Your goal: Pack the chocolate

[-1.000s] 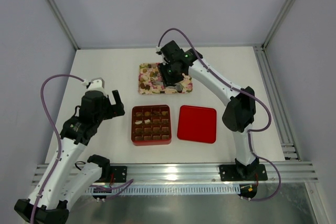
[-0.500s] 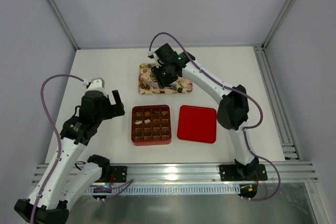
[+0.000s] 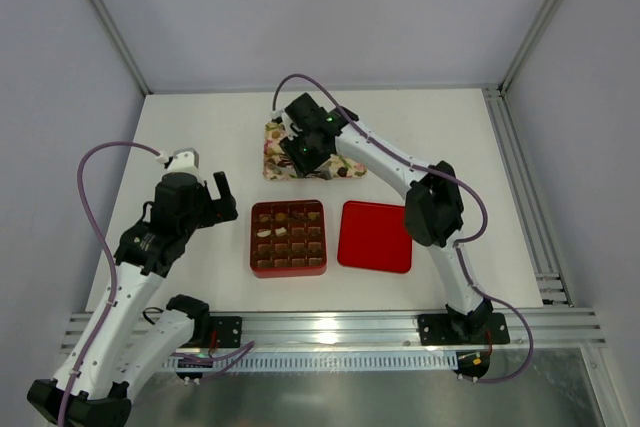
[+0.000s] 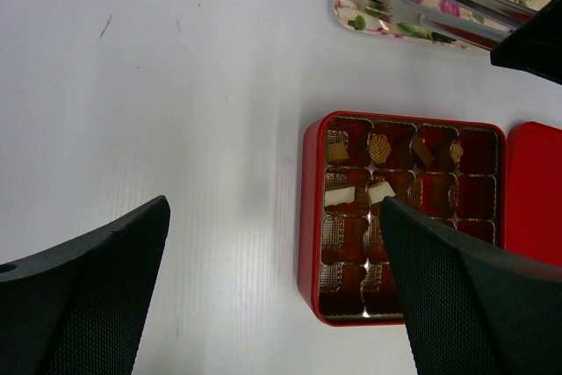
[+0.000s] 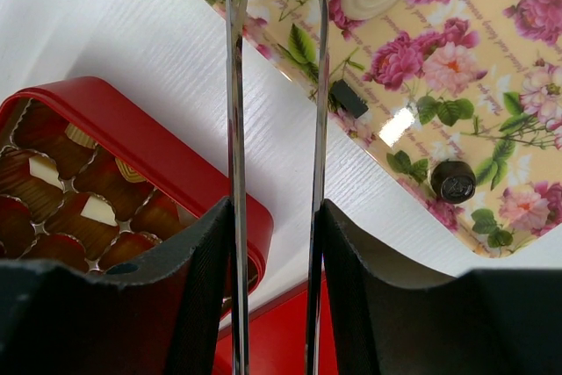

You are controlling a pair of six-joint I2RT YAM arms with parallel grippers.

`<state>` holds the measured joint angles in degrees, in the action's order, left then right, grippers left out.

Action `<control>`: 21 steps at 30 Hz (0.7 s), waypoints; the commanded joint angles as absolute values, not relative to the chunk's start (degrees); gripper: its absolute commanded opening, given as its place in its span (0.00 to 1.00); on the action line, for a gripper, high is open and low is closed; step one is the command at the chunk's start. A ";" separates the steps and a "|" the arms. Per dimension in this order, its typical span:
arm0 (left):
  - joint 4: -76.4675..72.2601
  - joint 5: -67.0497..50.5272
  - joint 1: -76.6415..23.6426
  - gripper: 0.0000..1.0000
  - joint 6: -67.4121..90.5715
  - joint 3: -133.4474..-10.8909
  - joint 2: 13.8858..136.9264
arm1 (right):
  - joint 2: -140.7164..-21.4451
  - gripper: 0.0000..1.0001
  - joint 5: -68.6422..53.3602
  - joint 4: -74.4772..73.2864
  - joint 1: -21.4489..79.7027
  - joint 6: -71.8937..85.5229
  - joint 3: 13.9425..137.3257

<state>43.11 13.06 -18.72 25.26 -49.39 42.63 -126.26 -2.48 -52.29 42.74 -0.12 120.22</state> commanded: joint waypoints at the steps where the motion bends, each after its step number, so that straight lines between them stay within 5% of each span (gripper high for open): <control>1: 41.92 13.80 -18.54 1.00 25.49 -49.83 42.54 | -126.21 0.45 -1.76 -51.06 42.98 -1.14 122.35; 21: 42.01 13.80 -18.63 1.00 25.66 -49.83 42.19 | -125.16 0.35 -1.32 -53.70 42.54 -0.18 122.87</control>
<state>43.13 13.06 -18.74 25.26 -49.39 42.63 -126.93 -1.83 -52.95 42.89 -0.14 120.36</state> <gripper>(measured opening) 0.996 0.361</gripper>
